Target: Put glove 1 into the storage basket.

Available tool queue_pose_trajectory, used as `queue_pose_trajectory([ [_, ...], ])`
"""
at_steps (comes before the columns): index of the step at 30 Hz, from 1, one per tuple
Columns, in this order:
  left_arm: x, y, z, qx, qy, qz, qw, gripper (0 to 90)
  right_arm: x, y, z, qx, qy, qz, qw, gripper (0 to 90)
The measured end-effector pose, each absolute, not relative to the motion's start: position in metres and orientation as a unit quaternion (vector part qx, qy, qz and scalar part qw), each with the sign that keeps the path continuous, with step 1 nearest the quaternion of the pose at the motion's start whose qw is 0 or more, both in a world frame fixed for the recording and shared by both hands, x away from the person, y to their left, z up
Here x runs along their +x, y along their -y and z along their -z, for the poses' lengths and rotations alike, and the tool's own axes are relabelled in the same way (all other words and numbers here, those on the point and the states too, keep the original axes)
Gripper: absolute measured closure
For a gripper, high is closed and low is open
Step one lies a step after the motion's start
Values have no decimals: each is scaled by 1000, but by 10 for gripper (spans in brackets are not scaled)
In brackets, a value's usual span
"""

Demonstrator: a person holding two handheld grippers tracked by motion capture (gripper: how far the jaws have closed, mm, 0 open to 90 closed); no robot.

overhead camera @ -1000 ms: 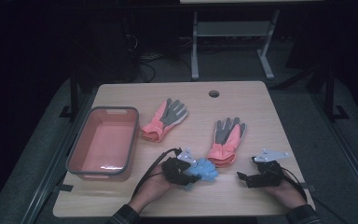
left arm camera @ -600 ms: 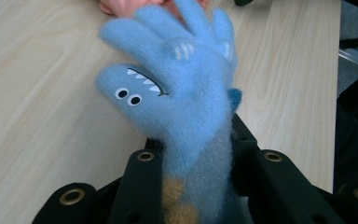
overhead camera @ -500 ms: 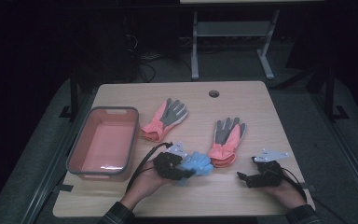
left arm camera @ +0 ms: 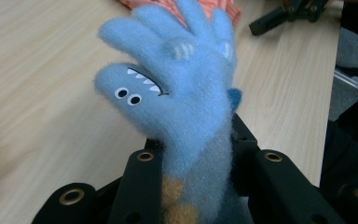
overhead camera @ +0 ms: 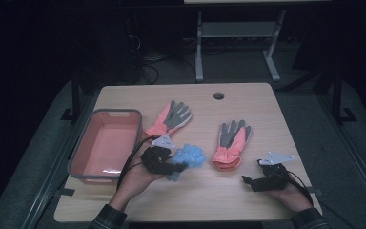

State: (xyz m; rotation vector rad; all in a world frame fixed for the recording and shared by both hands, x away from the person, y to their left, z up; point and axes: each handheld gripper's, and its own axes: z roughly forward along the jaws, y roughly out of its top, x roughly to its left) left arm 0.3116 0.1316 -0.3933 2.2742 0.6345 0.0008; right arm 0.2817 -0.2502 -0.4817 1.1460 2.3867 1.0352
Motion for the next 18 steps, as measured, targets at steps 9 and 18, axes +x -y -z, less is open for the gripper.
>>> queue_pose_trajectory([
  [9, 320, -151, 378, 881, -268, -10, 390, 715, 282, 250, 482, 399, -830, -360, 149, 106],
  [18, 327, -178, 368, 869, -294, -24, 396, 716, 282, 250, 482, 397, -830, -360, 151, 106],
])
